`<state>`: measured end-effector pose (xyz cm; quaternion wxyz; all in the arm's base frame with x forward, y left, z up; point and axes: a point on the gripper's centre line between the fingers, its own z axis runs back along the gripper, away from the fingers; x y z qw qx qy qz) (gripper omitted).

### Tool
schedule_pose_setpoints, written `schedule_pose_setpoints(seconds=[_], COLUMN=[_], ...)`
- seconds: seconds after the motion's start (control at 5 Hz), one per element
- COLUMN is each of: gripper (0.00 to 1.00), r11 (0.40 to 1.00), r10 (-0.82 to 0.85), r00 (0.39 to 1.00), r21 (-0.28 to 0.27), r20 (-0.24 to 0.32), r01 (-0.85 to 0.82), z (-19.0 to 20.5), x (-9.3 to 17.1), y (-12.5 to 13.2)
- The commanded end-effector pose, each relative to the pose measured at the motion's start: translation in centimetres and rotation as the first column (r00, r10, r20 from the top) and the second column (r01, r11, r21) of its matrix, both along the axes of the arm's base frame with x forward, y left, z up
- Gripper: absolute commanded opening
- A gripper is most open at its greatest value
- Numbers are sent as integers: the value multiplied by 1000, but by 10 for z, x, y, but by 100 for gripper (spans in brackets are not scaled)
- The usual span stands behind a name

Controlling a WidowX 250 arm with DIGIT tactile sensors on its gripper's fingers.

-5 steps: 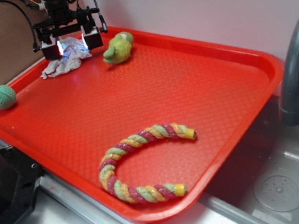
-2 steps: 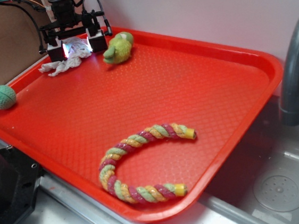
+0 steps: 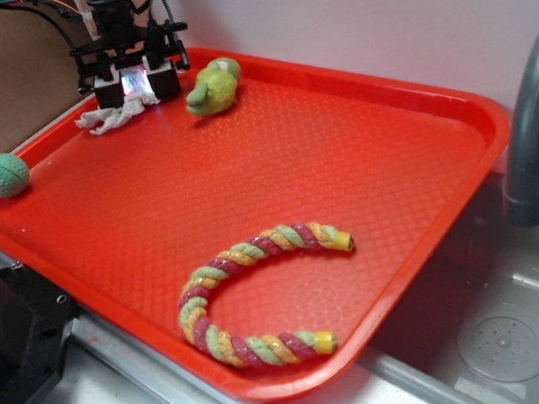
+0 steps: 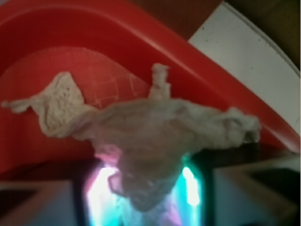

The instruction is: Grab the white paper.

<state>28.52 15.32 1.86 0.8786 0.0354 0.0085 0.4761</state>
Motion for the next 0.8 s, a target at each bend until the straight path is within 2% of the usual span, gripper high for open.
schedule_pose_setpoints(seconds=[0.0, 0.4, 0.6], gripper=[0, 0, 0], r11=[999, 999, 992], r10=[9, -2, -119], r00=[999, 999, 993], r21=[30, 36, 44], r20=[50, 42, 18], r01=[-11, 1, 118], z=[20, 19, 16], x=[0, 1, 13], y=[16, 14, -2])
